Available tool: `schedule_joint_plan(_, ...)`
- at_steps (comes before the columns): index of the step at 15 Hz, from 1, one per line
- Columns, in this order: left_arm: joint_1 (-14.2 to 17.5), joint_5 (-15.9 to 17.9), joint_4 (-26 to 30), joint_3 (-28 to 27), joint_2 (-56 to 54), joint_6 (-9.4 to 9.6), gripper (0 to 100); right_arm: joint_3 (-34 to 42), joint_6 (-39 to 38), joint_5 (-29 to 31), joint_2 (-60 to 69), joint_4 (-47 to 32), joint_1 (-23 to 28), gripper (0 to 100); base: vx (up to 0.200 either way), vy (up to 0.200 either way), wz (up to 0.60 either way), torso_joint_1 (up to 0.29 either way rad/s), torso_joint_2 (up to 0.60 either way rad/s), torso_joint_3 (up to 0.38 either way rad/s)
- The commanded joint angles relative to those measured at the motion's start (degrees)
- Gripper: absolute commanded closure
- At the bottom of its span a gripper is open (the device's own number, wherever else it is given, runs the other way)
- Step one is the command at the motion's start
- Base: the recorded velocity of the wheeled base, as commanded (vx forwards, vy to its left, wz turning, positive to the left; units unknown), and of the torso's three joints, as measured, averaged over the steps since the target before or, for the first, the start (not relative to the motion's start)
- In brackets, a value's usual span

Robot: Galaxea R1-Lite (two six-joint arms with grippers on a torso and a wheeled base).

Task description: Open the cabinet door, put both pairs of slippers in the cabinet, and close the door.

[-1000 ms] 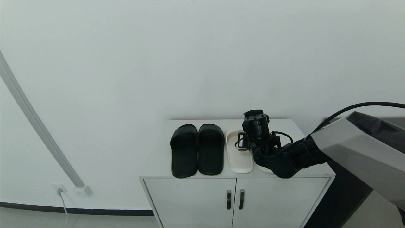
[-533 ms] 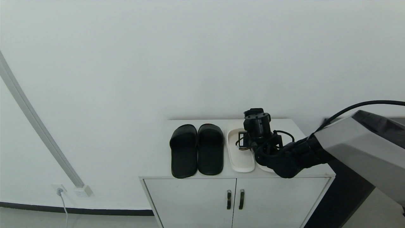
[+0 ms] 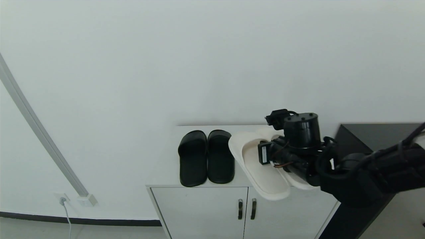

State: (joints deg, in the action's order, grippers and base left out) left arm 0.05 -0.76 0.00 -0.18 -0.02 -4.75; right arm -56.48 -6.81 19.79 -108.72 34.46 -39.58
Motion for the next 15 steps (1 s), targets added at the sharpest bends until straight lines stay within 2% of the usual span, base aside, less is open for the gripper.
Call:
schedule_joint_plan(1,0.04,-0.04,0.00,0.01,0.02,0.01,100,9.72,1.63,-8.01,12.74,0.61,-2.17,100,0.000,0.000,0.00,0.000,0.00,0.000)
schedule_joint_plan(6,0.04,-0.04,0.00,0.01,0.02,0.01,100,21.32,1.89,-25.50,23.55,0.08,-3.57,100,0.000,0.000,0.00,0.000,0.00,0.000)
schedule_joint_plan(11,0.04,-0.04,0.00,0.01,0.02,-0.08,100,22.03,2.24,-26.38,23.11,-0.10,-4.63,100,0.000,0.000,0.00,0.000,0.00,0.000)
schedule_joint_plan(15,0.04,-0.04,0.00,0.01,0.02,-0.08,100,22.38,2.24,-26.47,22.67,0.08,-4.63,100,-0.200,0.000,0.00,0.006,0.00,0.002)
